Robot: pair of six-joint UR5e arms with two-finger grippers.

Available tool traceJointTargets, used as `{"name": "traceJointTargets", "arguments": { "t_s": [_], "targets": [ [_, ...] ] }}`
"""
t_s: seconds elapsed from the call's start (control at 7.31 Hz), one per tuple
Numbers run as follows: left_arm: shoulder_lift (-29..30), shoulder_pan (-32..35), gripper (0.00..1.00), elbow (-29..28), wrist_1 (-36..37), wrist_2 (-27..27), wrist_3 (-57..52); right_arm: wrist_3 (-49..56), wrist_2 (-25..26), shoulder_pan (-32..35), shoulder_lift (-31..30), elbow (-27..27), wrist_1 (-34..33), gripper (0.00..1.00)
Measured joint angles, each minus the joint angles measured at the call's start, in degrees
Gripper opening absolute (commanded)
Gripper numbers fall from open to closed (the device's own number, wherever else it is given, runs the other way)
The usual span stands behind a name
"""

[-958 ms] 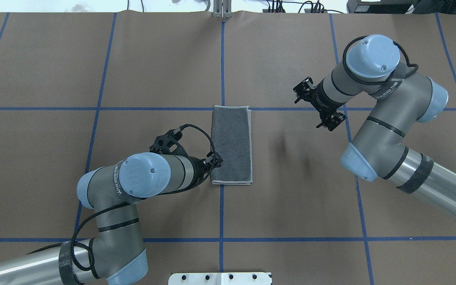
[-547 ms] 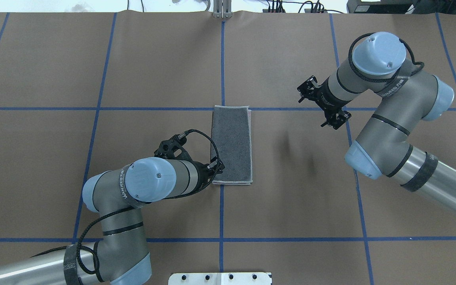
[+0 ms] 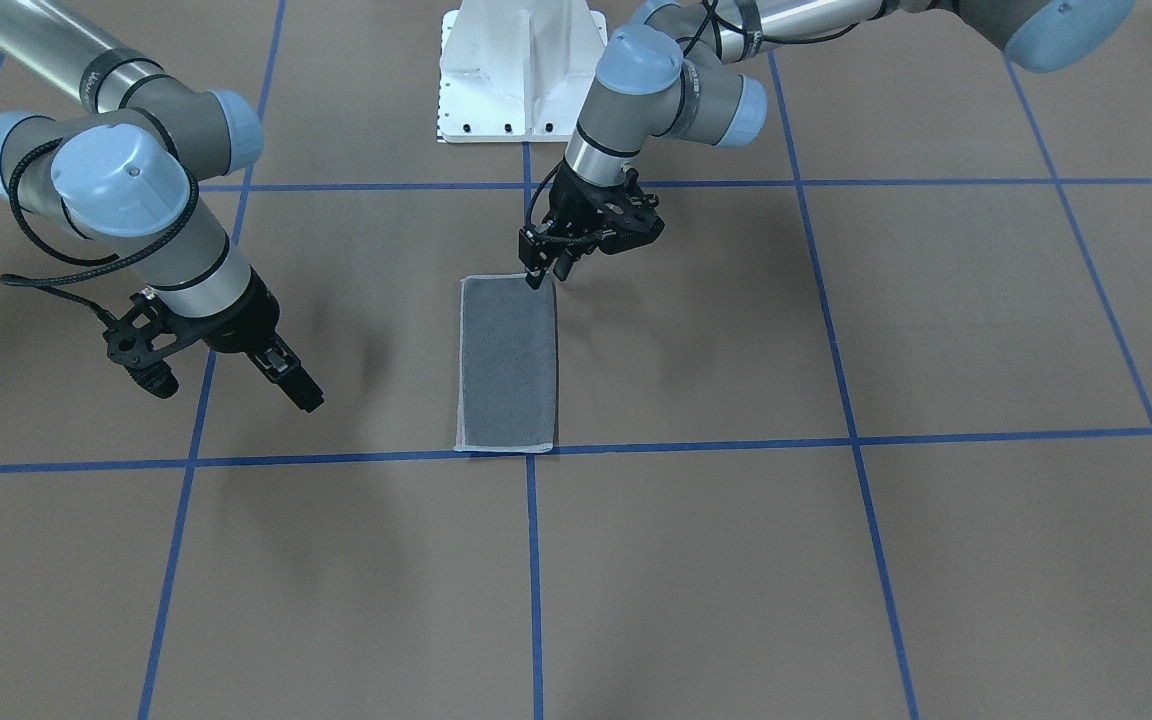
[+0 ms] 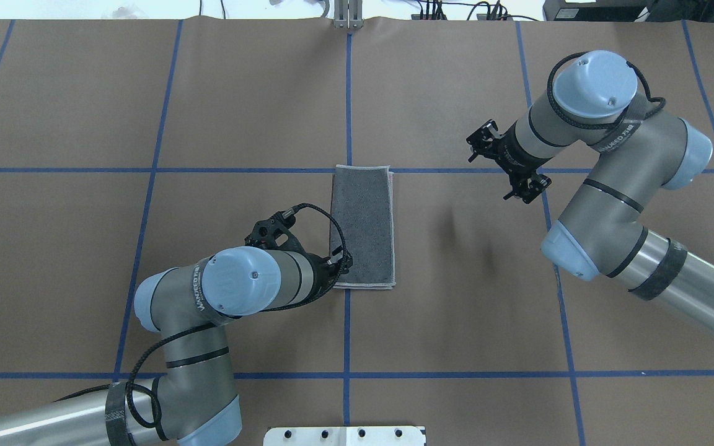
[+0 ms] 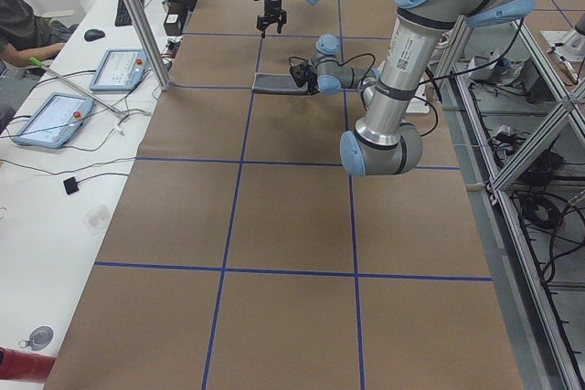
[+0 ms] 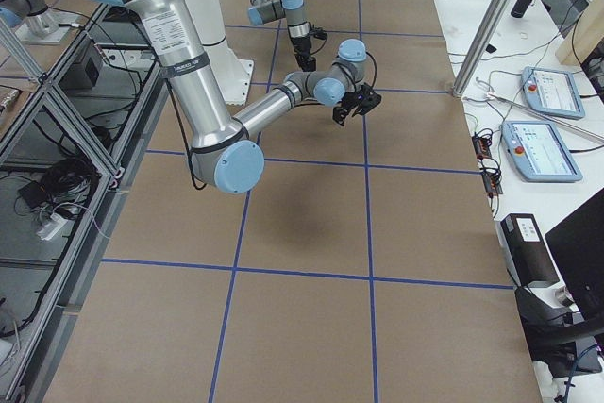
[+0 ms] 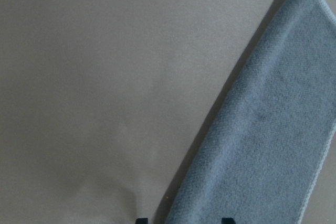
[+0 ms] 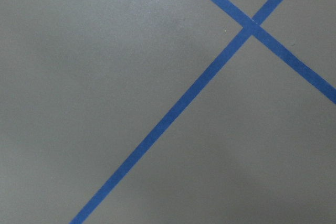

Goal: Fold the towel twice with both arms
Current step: 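Grasp the strip's near end with the left gripper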

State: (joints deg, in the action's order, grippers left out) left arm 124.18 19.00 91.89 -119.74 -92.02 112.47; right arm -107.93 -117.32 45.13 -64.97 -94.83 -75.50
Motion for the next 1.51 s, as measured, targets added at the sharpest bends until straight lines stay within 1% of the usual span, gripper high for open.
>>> {"name": "traceJointTargets", "arguments": {
  "t_s": [1.23,1.37,1.51],
  "targets": [
    [-0.06,-0.25,0.45,-0.22,0.32,0.01,-0.05,-0.16,-0.1,0.05,0.01,-0.09,0.0,0.99],
    [-0.1,-0.31,0.36,-0.23,0.36,0.0,-0.04,-0.24,-0.1,0.04,0.04,-0.09,0.0,0.99],
    [-0.03,-0.34,0.19,-0.27,0.37,0.0,0.0,-0.3,-0.1,0.0,0.07,-0.09,0.0,0.99]
  ]
}}
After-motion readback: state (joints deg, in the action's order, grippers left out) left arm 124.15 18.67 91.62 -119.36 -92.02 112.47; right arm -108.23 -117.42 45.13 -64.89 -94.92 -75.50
